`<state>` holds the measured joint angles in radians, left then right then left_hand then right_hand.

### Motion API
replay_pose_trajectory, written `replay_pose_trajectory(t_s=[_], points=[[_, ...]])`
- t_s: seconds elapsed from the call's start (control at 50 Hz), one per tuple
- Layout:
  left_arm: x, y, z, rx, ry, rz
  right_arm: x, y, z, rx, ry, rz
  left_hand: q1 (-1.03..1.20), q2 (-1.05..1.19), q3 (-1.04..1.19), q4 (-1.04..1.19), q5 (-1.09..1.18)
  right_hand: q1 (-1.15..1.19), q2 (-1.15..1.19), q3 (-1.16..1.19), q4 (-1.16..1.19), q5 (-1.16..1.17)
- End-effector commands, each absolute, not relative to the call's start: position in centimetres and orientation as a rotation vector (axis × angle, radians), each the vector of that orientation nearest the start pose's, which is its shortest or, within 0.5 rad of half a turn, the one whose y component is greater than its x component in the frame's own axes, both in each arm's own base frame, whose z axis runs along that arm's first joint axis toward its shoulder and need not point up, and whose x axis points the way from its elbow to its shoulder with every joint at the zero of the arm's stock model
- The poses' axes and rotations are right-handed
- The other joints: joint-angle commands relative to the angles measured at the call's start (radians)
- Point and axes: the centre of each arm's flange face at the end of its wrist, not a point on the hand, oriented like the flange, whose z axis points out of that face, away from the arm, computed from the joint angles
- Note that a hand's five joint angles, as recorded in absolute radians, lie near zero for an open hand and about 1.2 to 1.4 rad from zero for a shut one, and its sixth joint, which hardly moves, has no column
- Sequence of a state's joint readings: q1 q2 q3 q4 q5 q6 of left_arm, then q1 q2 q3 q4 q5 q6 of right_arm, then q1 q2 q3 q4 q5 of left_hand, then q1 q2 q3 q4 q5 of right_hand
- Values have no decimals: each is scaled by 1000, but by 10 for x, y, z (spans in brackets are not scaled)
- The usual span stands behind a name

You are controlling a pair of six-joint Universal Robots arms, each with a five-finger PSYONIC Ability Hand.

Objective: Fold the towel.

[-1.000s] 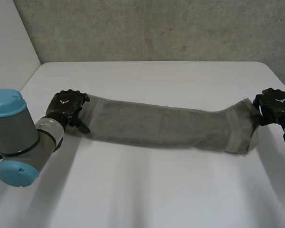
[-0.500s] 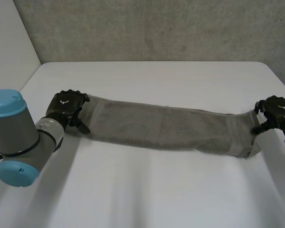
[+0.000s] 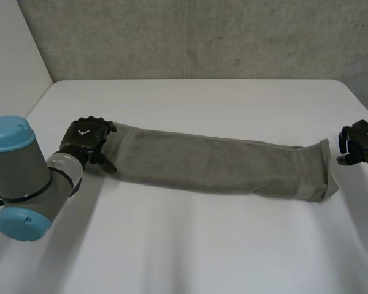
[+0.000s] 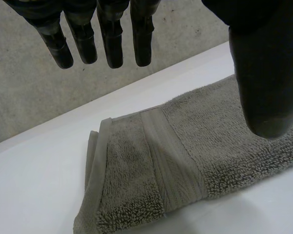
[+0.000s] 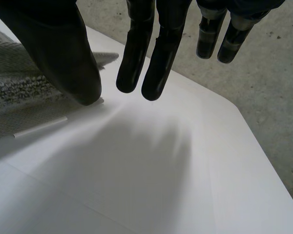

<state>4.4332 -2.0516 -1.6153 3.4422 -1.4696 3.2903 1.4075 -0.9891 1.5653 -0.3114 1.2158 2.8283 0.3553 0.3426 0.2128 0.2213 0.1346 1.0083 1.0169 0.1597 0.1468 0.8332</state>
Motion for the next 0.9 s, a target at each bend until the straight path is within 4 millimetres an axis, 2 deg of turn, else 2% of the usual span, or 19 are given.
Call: replay_pose_trajectory(t_s=[0.02, 0.08, 0.12, 0.18, 0.2, 0.22, 0.24, 0.28, 0.3, 0.34, 0.36, 0.4, 0.46, 0.5, 0.62, 0.68, 0.72, 0.78, 0.9], points=[[-237, -314, 157, 654, 2507, -2049, 99, -400, 131, -515, 2435, -1936, -63, -50, -38, -47, -16, -22, -30, 15, 28, -21], [-237, -314, 157, 652, 2508, -2049, 99, -400, 132, -514, 2439, -1930, -63, -50, -38, -47, -16, -154, -163, 15, 28, -154], [-237, -314, 157, 654, 2507, -2049, 100, -396, 132, -512, 2445, -1914, -63, -50, -38, -47, -16, -800, -808, 15, 28, -799], [-236, -314, 156, 652, 2508, -2046, 102, -388, 138, -514, 2444, -1911, -65, -53, -38, -47, -19, -897, -905, 15, 28, -833], [-236, -314, 156, 652, 2508, -2046, 102, -388, 138, -515, 2444, -1911, -65, -53, -38, -47, -19, -897, -905, 15, 28, -833], [-235, -314, 157, 648, 2507, -2048, 104, -381, 150, -522, 2423, -1937, -71, -59, -38, -47, -25, -911, -920, 15, 28, -833], [-235, -314, 157, 648, 2507, -2048, 104, -381, 150, -522, 2422, -1937, -71, -59, -38, -47, -25, -912, -920, 15, 28, -833], [-235, -314, 159, 645, 2502, -2054, 112, -361, 174, -557, 2363, -1991, -115, -102, -38, -47, -69, -920, -929, 15, 28, -833], [-235, -314, 159, 645, 2502, -2054, 112, -361, 174, -557, 2363, -1991, -115, -103, -38, -47, -69, -920, -929, 15, 28, -833], [-236, -314, 161, 646, 2495, -2064, 117, -342, 181, -571, 2349, -1993, -168, -155, -38, -47, -122, -917, -926, 15, 28, -833], [-236, -314, 161, 646, 2495, -2064, 117, -342, 181, -571, 2349, -1993, -168, -156, -38, -47, -122, -917, -926, 15, 28, -833], [-236, -315, 165, 644, 2479, -2084, 125, -323, 187, -609, 2320, -1984, -177, -164, -38, -47, -131, -909, -917, 15, 28, -833], [-236, -314, 168, 644, 2469, -2099, 132, -314, 189, -642, 2296, -1981, -177, -164, -38, -47, -131, -903, -911, 15, 28, -833], [-236, -313, 170, 643, 2462, -2106, 146, -299, 186, -692, 2277, -1938, -177, -164, -38, -47, -131, -894, -903, 15, 28, -833], [-236, -312, 174, 640, 2451, -2126, 161, -285, 171, -760, 2276, -1860, -177, -164, -38, -47, -131, -847, -856, 15, 28, -833], [-236, -311, 175, 626, 2462, -2133, 162, -285, 165, -786, 2289, -1844, -177, -164, -38, -47, -131, -812, -820, 15, 28, -811], [-235, -312, 175, 605, 2474, -2140, 162, -287, 148, -850, 2335, -1798, -177, -164, -38, -47, -131, -680, -689, 15, 28, -680], [-235, -312, 175, 600, 2478, -2141, 161, -291, 139, -924, 2357, -1782, -177, -164, -38, -47, -131, -569, -577, 15, 28, -568], [-235, -312, 175, 600, 2480, -2139, 160, -295, 134, -964, 2368, -1781, -177, -164, -38, -47, -131, -427, -436, 15, 28, -427]])
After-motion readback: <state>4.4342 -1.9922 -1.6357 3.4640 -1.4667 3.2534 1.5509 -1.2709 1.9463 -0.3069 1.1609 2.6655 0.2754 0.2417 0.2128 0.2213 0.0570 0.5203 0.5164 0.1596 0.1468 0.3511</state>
